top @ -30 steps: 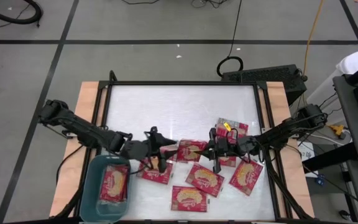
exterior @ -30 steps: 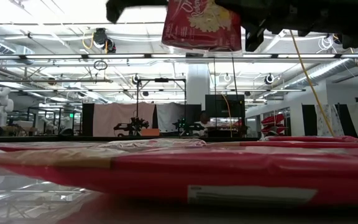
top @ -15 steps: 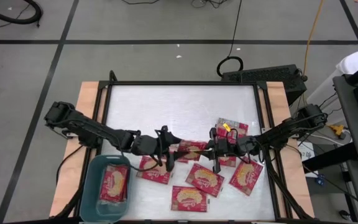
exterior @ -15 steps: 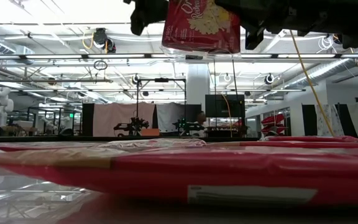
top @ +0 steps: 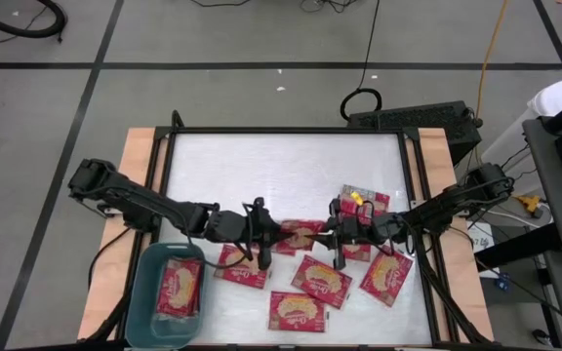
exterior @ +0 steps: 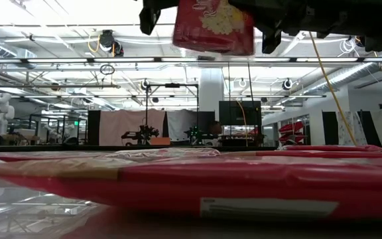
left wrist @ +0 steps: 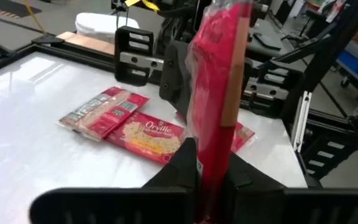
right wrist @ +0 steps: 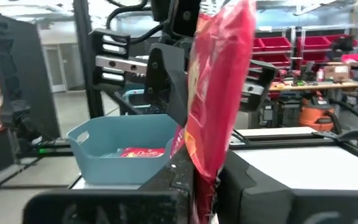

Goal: Sort popcorn bags into baskets
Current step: Put the red popcorn bag into the blue bin

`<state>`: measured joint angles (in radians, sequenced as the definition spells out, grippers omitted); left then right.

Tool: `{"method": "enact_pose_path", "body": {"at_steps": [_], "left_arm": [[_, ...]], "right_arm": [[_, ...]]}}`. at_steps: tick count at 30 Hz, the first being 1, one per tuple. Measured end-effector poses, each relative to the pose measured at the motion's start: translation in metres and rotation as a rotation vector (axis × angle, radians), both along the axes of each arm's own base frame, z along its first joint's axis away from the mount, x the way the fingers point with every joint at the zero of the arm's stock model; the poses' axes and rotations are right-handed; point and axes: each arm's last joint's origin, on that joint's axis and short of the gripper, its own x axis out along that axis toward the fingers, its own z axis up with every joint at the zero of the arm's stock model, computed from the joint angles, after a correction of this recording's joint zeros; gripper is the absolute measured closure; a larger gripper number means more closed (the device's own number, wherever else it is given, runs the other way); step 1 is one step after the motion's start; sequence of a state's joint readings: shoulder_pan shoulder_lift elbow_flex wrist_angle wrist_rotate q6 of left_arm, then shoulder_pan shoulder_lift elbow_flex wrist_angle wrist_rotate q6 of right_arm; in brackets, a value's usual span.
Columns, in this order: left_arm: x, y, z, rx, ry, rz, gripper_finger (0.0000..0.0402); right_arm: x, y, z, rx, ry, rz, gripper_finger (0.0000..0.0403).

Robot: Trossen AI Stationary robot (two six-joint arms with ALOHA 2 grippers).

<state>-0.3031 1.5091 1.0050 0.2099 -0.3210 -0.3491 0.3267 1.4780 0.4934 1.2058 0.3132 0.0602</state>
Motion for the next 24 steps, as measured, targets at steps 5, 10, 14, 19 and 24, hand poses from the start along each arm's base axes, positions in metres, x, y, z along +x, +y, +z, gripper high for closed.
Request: {"method": "enact_pose_path", "body": {"at_steps": [5,10,14,19,24], "left_arm": [[-0.013,-0.001,0.007,-0.048,0.051,-0.013,0.0370],[-0.036,-0.010,0.012,-0.126,0.150,-0.019,0.0375],[-0.060,-0.025,0.017,-0.217,0.232,-0.035,0.0378],[-0.094,-0.044,0.021,-0.339,0.321,0.009,0.0377],[-0.128,-0.063,0.019,-0.445,0.364,0.132,0.0377]], "right_arm": [[0.000,0.000,-0.001,0.003,0.011,-0.002,0.0310],[0.000,0.000,-0.005,-0.010,0.050,-0.003,0.0246],[0.001,0.000,-0.012,-0.033,0.117,-0.004,0.0214],[0.001,0.001,-0.016,-0.049,0.163,0.001,0.0202],[0.001,0.001,-0.018,-0.056,0.183,0.005,0.0205]]}}
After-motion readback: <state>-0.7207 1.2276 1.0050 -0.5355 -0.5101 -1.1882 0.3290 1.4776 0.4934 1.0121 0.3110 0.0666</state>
